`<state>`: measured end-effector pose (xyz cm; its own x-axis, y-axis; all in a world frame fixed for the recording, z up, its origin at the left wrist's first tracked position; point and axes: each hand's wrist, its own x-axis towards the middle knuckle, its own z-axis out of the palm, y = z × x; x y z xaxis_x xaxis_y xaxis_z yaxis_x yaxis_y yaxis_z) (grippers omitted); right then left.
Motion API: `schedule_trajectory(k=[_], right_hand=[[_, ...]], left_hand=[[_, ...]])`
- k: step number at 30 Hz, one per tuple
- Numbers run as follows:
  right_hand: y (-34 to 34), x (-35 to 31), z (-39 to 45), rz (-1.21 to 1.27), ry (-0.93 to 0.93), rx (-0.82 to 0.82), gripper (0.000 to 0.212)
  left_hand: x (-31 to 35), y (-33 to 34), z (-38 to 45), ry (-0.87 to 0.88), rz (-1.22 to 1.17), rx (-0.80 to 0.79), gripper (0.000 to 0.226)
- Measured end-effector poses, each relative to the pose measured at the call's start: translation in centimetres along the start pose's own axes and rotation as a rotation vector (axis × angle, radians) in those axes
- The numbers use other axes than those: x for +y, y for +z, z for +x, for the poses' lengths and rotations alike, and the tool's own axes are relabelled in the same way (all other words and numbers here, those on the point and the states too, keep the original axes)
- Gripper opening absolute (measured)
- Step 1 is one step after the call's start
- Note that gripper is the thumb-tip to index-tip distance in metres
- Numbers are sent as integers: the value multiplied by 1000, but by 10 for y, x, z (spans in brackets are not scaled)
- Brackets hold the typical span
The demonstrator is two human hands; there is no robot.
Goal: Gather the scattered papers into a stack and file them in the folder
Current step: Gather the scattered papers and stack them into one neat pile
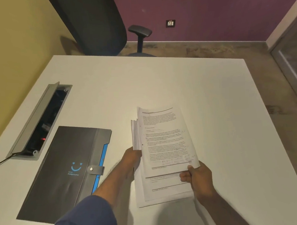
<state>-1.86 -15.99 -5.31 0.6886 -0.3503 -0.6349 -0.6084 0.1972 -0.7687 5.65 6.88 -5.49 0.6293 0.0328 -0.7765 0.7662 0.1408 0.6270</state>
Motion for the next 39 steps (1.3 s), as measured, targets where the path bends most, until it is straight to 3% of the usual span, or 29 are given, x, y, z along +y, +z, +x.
schedule_trajectory(k=[5, 8, 11, 13, 16, 19, 21, 24, 26, 34, 39], right_hand=[[-8, 18, -14, -148, 50, 39, 16], [-12, 19, -19, -183, 44, 34, 13], [-22, 16, -23, -209, 99, 31, 14], [-32, 12, -26, -271, 122, 62, 31], [-46, -4, -25, -499, 1, 121, 66], [-52, -33, -24, -423, -166, 61, 78], [-55, -57, -23, -269, -191, -125, 69], [-61, -86, -26, -64, -140, -549, 45], [-61, -98, -29, -40, -126, -667, 42], [-55, -113, -44, -59, -319, -547, 36], [-59, -115, -47, -47, -453, -434, 30]], left_hand=[[-1, 7, -15, 100, -113, 41, 15], [-10, 14, -24, 248, -17, 22, 30], [-14, 19, -35, 286, 24, 73, 29], [-13, 17, -42, 283, -8, 25, 30], [-8, 11, -54, 277, -40, -61, 37], [-1, 4, -69, 287, -74, -158, 42], [3, 1, -81, 310, -67, -246, 41], [11, -3, -97, 346, 13, -326, 43], [14, -3, -105, 363, 59, -359, 45], [29, 16, -129, 493, 118, -284, 46], [40, 10, -144, 623, 170, -330, 40]])
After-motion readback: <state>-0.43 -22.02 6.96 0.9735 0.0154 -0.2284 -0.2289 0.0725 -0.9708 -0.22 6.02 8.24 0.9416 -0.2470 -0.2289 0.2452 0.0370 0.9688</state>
